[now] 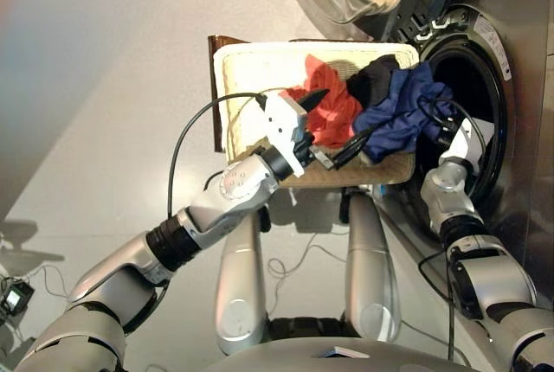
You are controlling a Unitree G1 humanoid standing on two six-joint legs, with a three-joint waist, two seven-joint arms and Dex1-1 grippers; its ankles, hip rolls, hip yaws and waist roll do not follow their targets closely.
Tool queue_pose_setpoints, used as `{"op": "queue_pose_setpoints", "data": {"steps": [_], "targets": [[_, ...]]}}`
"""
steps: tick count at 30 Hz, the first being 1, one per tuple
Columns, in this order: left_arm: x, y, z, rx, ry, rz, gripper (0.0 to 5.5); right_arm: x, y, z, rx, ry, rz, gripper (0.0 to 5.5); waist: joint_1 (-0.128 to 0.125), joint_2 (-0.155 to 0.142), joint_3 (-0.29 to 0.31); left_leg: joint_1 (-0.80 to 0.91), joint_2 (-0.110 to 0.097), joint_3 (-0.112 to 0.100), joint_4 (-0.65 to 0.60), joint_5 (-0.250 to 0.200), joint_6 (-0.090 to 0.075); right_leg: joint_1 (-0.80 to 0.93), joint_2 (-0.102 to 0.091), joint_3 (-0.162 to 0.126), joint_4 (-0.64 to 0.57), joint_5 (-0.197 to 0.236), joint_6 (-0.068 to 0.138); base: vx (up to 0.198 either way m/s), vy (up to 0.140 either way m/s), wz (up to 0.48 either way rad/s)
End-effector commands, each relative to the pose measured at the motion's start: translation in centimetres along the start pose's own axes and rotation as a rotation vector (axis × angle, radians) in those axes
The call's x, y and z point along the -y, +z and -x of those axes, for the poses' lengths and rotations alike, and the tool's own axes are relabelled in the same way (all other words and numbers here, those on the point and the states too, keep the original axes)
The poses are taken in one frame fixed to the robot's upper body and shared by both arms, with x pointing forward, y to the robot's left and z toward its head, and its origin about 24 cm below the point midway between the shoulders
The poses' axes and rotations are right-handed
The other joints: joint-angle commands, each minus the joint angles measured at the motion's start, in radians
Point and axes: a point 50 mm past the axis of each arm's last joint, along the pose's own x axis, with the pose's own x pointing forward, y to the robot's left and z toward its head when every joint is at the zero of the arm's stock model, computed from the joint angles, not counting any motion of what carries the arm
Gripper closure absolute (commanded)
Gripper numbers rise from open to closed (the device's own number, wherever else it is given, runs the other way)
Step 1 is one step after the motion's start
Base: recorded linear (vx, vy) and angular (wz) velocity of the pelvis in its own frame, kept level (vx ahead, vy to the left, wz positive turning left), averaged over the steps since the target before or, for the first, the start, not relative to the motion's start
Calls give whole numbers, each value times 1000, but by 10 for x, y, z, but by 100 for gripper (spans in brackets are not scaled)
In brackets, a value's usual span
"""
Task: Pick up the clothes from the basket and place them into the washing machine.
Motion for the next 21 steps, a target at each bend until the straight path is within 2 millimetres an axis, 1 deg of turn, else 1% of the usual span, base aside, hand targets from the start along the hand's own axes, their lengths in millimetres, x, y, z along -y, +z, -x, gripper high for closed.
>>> {"op": "queue_pose_setpoints", "data": {"steps": [1,4,7,11,14,16,20,21], "targets": [[17,32,-7,178,-80,11,0,10,16,-9,50,-72,-109,550,-13,33,-15,-27,-10,-19,96,-75,12,76,7,5,-131,66,46,0,0,0],[18,32,-9,176,-86,14,0,17,14,-11,16,-131,-170,550,-12,33,-15,-23,-12,-19,98,-78,13,76,10,7,-122,60,45,0,0,0],[19,31,-10,175,-81,29,0,22,14,-15,-24,-191,-242,550,-11,38,-15,-27,-10,-16,108,-85,15,69,11,14,-109,53,46,0,0,0],[18,31,-9,184,-64,53,0,32,15,-24,-50,-236,-256,550,-7,52,-15,-40,-11,-13,112,-87,15,52,8,16,-103,50,47,0,0,0],[20,30,-9,191,-60,82,0,43,23,-35,-51,-282,-271,550,-4,64,-15,-59,-13,-17,118,-86,14,30,10,21,-98,48,47,0,0,0],[22,32,-10,216,-49,106,0,48,30,-41,-50,-308,-285,550,1,72,-15,-82,-13,-16,135,-90,14,4,10,25,-83,44,46,0,0,0],[21,36,-11,292,34,153,0,58,50,-53,-6,-346,-295,550,17,88,-15,-162,-12,-14,182,-102,13,-79,13,34,-37,34,42,0,0,0],[21,35,-10,305,59,163,0,61,56,-56,7,-362,-302,550,19,92,-15,-179,-11,-15,203,-118,12,-98,12,37,-15,20,43,0,0,0]]}}
